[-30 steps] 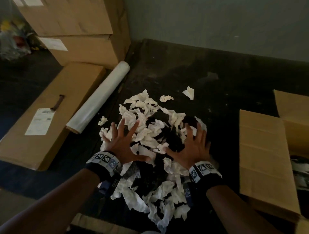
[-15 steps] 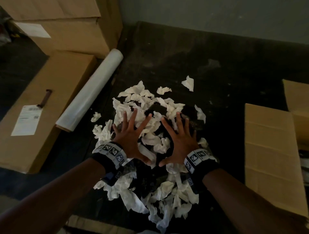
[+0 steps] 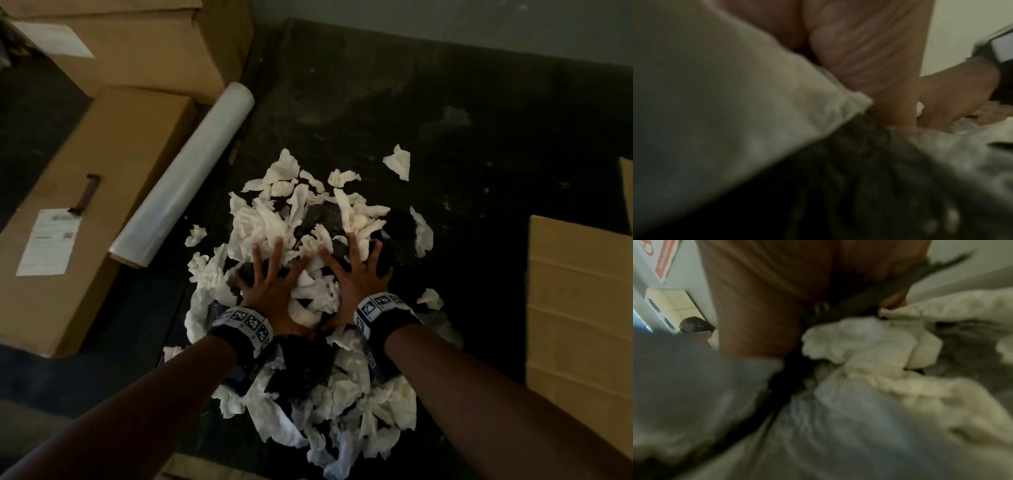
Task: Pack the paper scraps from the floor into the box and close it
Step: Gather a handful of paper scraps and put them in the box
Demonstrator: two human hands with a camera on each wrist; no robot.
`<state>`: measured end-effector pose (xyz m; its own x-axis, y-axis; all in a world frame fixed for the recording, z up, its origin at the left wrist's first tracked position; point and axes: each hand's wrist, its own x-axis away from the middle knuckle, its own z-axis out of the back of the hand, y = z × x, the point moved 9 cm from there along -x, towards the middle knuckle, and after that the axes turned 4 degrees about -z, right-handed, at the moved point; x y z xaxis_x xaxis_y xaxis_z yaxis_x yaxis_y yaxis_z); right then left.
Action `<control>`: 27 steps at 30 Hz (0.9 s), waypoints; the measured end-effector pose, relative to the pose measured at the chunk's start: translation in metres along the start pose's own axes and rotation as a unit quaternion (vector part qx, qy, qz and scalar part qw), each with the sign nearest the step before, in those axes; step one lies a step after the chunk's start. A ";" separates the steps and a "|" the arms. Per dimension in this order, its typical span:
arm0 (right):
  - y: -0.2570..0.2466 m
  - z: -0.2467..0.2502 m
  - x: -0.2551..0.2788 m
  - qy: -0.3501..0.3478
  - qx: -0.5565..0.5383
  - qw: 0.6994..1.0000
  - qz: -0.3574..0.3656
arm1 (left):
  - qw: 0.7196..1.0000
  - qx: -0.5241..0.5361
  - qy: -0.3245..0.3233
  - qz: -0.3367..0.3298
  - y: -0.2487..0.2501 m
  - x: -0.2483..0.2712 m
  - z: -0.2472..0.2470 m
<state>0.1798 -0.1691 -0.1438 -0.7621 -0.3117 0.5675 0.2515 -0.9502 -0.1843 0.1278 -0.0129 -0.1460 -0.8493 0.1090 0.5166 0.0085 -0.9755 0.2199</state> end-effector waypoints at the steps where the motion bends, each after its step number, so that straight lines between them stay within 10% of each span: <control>1: 0.001 -0.003 -0.002 -0.001 -0.003 1.000 -0.001 | 1.000 0.010 0.006 -0.001 -0.001 -0.001 -0.002; 18: 0.003 -0.007 -0.002 0.117 -0.046 0.992 -0.014 | 0.993 0.058 0.101 -0.022 0.019 -0.016 0.001; 27: 0.003 0.024 0.034 0.161 -0.069 0.984 0.011 | 0.954 0.108 0.257 -0.106 0.040 0.026 0.046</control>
<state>0.1688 -0.1827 -0.1053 -0.9128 -0.2958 0.2817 0.2038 -0.9274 -0.3136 0.1308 -0.0402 -0.0855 -0.9903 0.1374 -0.0216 -0.1314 -0.8731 0.4695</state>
